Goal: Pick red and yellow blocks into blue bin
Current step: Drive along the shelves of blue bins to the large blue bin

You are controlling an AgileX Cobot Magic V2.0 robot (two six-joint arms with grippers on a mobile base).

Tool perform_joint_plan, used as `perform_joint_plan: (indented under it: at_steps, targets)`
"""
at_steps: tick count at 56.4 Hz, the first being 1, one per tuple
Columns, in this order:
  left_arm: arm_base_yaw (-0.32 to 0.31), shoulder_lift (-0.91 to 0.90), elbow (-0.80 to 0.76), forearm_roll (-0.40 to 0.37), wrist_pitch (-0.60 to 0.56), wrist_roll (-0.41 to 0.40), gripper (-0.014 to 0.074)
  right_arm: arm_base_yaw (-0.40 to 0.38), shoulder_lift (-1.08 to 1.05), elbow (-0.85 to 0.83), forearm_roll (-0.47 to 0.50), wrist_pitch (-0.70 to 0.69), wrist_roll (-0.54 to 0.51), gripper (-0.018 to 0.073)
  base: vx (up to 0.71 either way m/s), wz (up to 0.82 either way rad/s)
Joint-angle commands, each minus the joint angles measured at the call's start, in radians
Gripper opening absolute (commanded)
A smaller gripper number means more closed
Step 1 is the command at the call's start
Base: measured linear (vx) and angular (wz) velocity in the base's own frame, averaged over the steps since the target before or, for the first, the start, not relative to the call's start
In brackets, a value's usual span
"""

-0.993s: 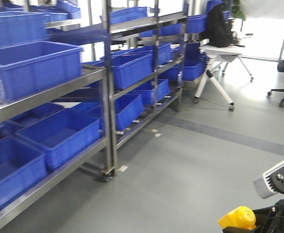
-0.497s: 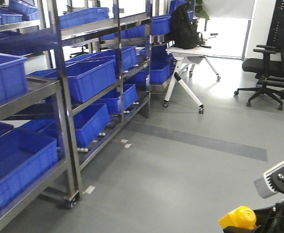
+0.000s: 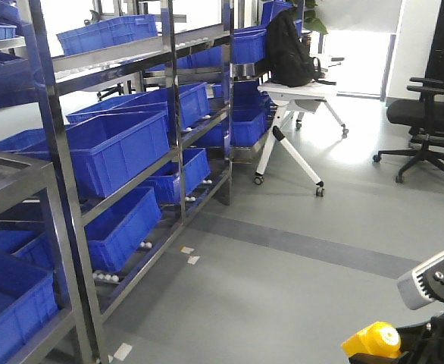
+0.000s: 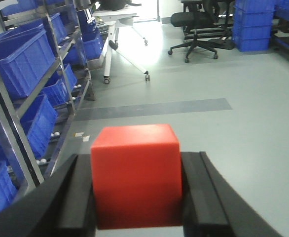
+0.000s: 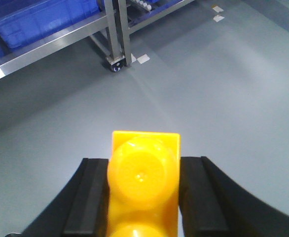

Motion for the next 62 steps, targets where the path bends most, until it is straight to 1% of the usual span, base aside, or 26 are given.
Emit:
perform_joint_plan:
  at_steps: [1, 39, 50, 62]
  targets:
    - [-0.002, 0.02, -0.023, -0.006, -0.088, -0.007, 0.0286, -0.001, -0.012, -0.028, 0.019, -0.061, -0.011, 0.0256, 0.4, 0.07]
    - [-0.002, 0.02, -0.023, -0.006, -0.088, -0.007, 0.0286, -0.001, -0.012, -0.028, 0.019, -0.061, -0.011, 0.0256, 0.41, 0.02]
    - [-0.002, 0.02, -0.023, -0.006, -0.088, -0.007, 0.0286, -0.001, -0.012, -0.028, 0.019, -0.061, -0.011, 0.0256, 0.32, 0.24]
    - [-0.002, 0.02, -0.023, -0.006, -0.088, -0.007, 0.0286, -0.001, -0.012, -0.028, 0.019, -0.061, -0.011, 0.0256, 0.26, 0.44]
